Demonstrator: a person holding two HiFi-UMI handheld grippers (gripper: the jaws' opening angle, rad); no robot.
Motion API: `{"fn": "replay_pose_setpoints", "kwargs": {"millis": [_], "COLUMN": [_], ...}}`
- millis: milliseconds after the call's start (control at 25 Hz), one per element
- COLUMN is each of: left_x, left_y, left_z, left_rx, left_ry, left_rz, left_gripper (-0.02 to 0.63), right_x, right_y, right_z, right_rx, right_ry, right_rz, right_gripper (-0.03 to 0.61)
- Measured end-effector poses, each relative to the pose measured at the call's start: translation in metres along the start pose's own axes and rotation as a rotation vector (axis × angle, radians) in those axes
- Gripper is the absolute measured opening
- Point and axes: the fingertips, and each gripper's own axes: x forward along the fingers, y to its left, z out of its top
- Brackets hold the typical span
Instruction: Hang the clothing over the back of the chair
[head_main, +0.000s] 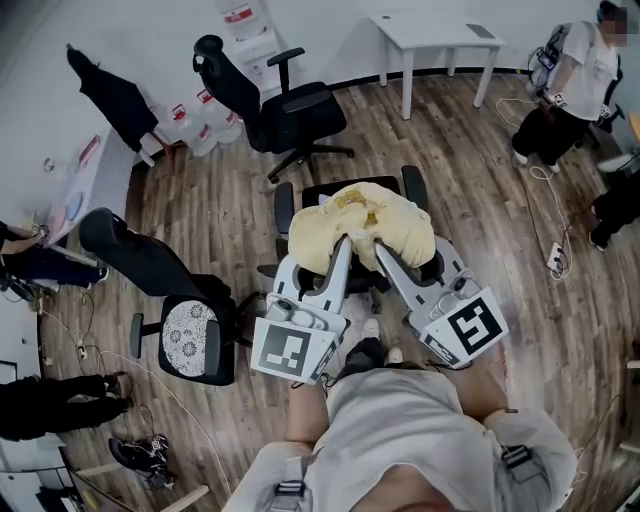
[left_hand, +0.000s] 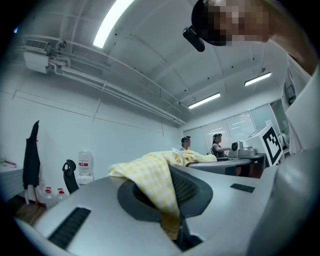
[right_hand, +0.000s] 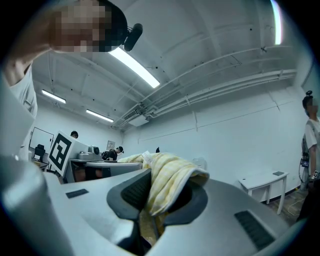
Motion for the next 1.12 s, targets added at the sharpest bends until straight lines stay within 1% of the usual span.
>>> {"fn": "replay_pose_setpoints", "kwargs": {"millis": [280, 560, 880, 1120], "left_x": [-0.028, -0.051, -0.066, -0.072], "left_y": [-0.025, -0.037, -0.05, -0.049], "left_z": [0.001, -0.004, -0.031, -0.056], "left_rx": [0.004, -0.01, -0.025, -0.062], "left_ry": [-0.006, 0.015, 0.068, 0.105], "left_rz": [0.024, 0.04, 0.018, -0.024], "left_gripper": [0.037, 0.037, 0.037, 0.037], "right_x": [-0.027, -0.041, -0.056, -0.057], "right_y": [0.025, 0.048, 0.064, 0.07], "right_z": [0.0, -0.004, -0.032, -0.068], "right_rx": [0.006, 0.026, 0.067, 0.127], "right_ry": [-0.011, 0.008, 0.054, 0.131], "right_rz": [0.03, 0.063, 0.066, 0.033], "right_gripper": [0.071, 0.071, 0.071, 0.071]}}
